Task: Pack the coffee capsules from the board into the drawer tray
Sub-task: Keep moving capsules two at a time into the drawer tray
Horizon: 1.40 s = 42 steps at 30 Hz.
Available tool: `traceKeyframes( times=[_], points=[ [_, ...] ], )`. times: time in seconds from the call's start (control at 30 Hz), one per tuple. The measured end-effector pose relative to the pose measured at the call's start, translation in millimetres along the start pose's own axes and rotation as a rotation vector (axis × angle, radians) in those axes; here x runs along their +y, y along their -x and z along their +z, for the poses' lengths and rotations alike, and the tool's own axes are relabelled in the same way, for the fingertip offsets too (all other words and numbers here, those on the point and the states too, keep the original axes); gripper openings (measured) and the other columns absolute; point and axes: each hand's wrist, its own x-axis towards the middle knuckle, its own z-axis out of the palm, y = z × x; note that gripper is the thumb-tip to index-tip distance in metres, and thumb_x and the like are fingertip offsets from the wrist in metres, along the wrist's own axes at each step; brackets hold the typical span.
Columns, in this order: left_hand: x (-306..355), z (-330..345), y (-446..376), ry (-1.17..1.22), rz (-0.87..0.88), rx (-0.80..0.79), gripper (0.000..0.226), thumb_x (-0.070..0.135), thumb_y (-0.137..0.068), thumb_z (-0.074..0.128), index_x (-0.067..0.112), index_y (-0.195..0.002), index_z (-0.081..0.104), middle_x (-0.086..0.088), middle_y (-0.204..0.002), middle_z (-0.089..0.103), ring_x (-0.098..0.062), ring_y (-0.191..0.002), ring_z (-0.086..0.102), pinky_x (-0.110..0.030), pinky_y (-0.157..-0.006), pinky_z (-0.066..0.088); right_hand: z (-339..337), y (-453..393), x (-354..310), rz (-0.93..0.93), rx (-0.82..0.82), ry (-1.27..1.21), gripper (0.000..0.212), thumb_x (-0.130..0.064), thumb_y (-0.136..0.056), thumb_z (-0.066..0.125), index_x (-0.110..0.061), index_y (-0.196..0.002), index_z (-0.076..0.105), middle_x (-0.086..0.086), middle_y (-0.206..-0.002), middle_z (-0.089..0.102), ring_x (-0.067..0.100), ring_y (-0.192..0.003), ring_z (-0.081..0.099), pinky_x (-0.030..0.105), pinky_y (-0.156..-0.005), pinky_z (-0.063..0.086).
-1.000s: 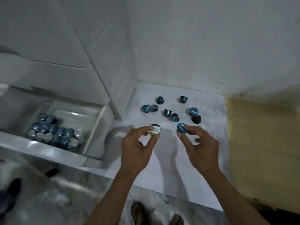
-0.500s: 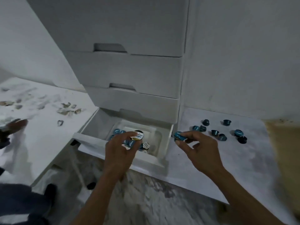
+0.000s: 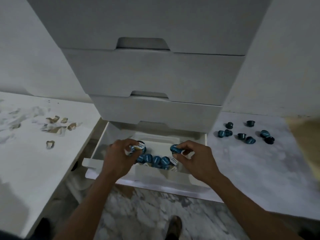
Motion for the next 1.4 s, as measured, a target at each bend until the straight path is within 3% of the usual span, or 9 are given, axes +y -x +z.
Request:
traceKeyframes(
  times=[0.13, 0.23, 0.37, 0.53, 1.0, 1.17, 1.4],
  points=[
    [-13, 22, -38, -0.069, 0.061, -0.114, 0.028, 0.029, -0.079, 0.078, 0.019, -0.104, 0.074, 0.003, -0.086, 0.06, -0.009, -0.069, 0.053, -0.015, -0.061, 0.038, 27, -37, 27, 0.04, -0.076, 0.073, 0.018, -0.027, -0.077, 0.08, -0.029, -0.093, 0.072, -0.024, -0.085, 0.067, 0.002, -0.077, 0.062, 0.014, -0.069, 0.05],
    [-30, 40, -64, -0.141, 0.05, -0.228, 0.03, 0.035, -0.08, 0.076, 0.026, -0.108, 0.071, -0.004, -0.101, 0.064, -0.013, -0.077, 0.058, -0.022, -0.068, 0.044, 46, -57, 47, 0.078, -0.137, 0.112, 0.02, -0.029, -0.079, 0.078, -0.033, -0.097, 0.07, -0.017, -0.086, 0.068, 0.003, -0.078, 0.062, 0.027, -0.07, 0.054],
    [-51, 66, -96, -0.203, 0.063, -0.352, 0.029, 0.035, -0.081, 0.075, 0.032, -0.109, 0.069, -0.005, -0.105, 0.059, -0.016, -0.085, 0.058, -0.027, -0.071, 0.047, 68, -82, 66, 0.112, -0.262, 0.172, 0.024, -0.023, -0.082, 0.075, -0.024, -0.105, 0.07, -0.007, -0.089, 0.068, 0.01, -0.081, 0.061, 0.023, -0.074, 0.049],
    [-66, 94, -118, -0.216, 0.07, -0.476, 0.025, 0.038, -0.08, 0.075, 0.037, -0.103, 0.067, 0.002, -0.101, 0.052, -0.014, -0.085, 0.06, -0.028, -0.075, 0.049, 90, -101, 83, 0.144, -0.341, 0.241, 0.023, -0.023, -0.08, 0.075, -0.022, -0.103, 0.071, -0.004, -0.088, 0.069, 0.012, -0.08, 0.062, 0.032, -0.074, 0.055],
    [-87, 121, -130, -0.191, 0.131, -0.547, 0.022, 0.043, -0.072, 0.078, 0.042, -0.091, 0.065, 0.003, -0.094, 0.058, -0.017, -0.089, 0.06, -0.036, -0.079, 0.053, 114, -107, 99, 0.118, -0.408, 0.243, 0.026, -0.023, -0.081, 0.077, -0.022, -0.106, 0.07, -0.002, -0.096, 0.073, 0.01, -0.084, 0.065, 0.032, -0.078, 0.056],
    [-92, 118, -130, -0.19, 0.132, -0.572, 0.023, 0.037, -0.072, 0.077, 0.041, -0.093, 0.066, 0.005, -0.095, 0.058, -0.014, -0.092, 0.057, -0.032, -0.079, 0.051, 110, -103, 98, 0.126, -0.437, 0.207, 0.024, -0.02, -0.082, 0.074, -0.022, -0.105, 0.07, -0.012, -0.086, 0.069, -0.005, -0.072, 0.061, 0.013, -0.069, 0.052],
    [-97, 118, -131, -0.148, 0.131, -0.587, 0.012, 0.039, -0.079, 0.073, 0.037, -0.09, 0.067, 0.022, -0.082, 0.047, -0.011, -0.093, 0.057, -0.032, -0.08, 0.05, 109, -103, 101, 0.176, -0.449, 0.165, 0.018, -0.023, -0.086, 0.072, -0.021, -0.104, 0.071, -0.006, -0.099, 0.073, 0.0, -0.086, 0.065, 0.021, -0.08, 0.057]
  ],
)
